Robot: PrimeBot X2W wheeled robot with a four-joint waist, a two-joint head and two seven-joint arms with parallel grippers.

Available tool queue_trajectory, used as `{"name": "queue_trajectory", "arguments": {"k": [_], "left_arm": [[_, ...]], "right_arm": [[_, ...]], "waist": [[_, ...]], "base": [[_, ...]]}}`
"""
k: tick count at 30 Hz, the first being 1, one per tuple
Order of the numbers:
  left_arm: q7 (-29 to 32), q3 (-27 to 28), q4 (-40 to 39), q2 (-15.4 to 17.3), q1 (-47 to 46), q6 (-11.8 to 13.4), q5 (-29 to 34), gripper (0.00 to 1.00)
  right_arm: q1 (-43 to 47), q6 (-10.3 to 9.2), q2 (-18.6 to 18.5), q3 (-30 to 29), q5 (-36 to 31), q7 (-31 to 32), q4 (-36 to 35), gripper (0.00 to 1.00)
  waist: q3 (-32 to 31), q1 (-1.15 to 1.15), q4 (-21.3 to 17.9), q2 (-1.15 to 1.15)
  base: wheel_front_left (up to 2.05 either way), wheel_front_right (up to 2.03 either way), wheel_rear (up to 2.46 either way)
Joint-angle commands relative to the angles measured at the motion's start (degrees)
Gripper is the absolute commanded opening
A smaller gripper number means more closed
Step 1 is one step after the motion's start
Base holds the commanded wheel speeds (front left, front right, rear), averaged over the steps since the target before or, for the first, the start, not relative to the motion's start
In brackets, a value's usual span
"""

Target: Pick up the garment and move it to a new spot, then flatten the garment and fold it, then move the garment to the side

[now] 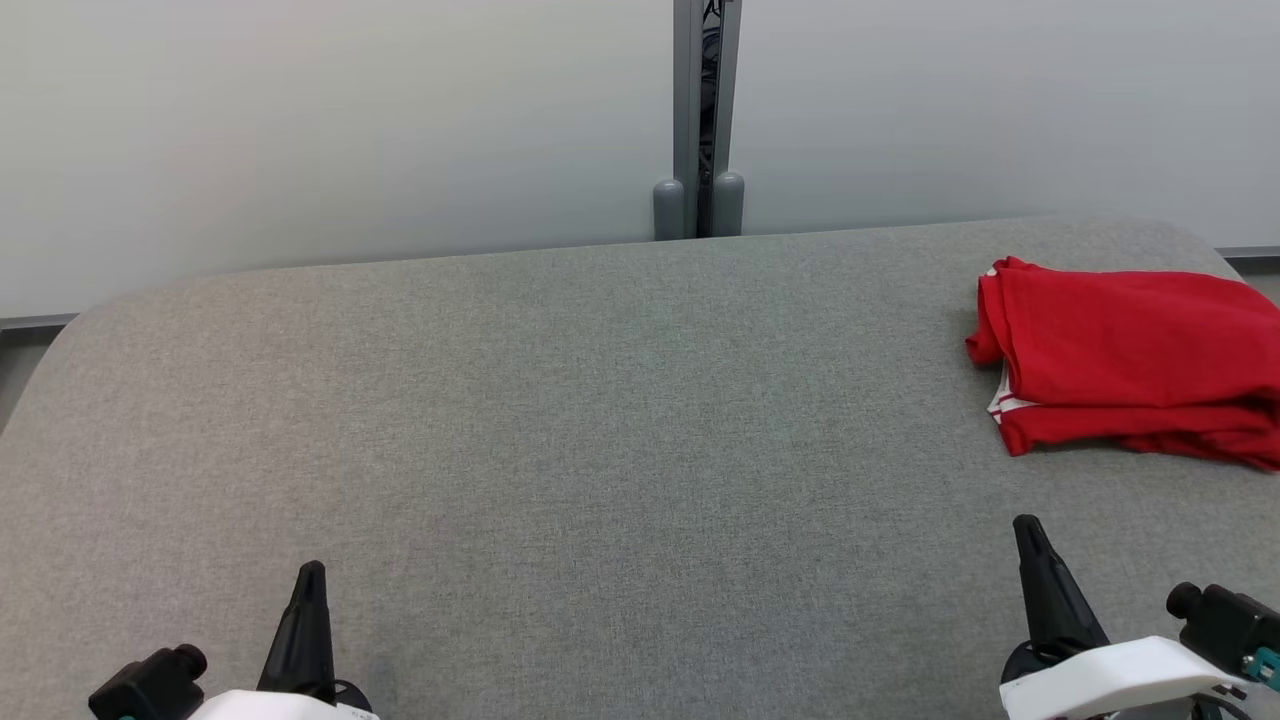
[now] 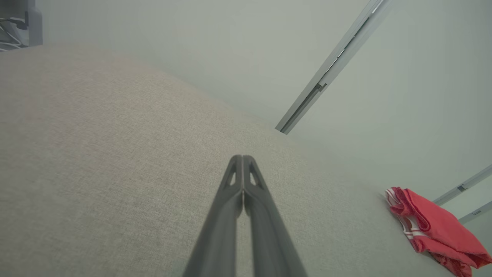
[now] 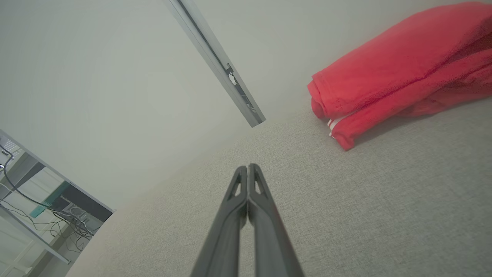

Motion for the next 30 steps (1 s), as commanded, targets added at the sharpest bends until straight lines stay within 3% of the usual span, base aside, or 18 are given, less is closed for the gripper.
{"name": "queue_trajectory", "arguments": {"k": [1, 30], "left_arm": [[0.43, 0.53, -1.05, 0.35, -1.82, -0.29, -2.05, 0.0], [5.57, 3.82, -1.45, 0.53, -4.32, -1.33, -22.92, 0.0]], "right_arm": [[-1.64, 0.01, -0.53, -0.33, 2.03, 0.47, -0.48, 0.0], [-5.5, 0.02, -1.14, -2.19, 23.15, 5.3, 2.26, 0.0]], "waist": [[0.01, 0.0, 0.02, 0.0], [0.31, 0.0, 0.56, 0.0]], "base": [[0.0, 0.0, 0.0], [0.0, 0.0, 0.0]]}}
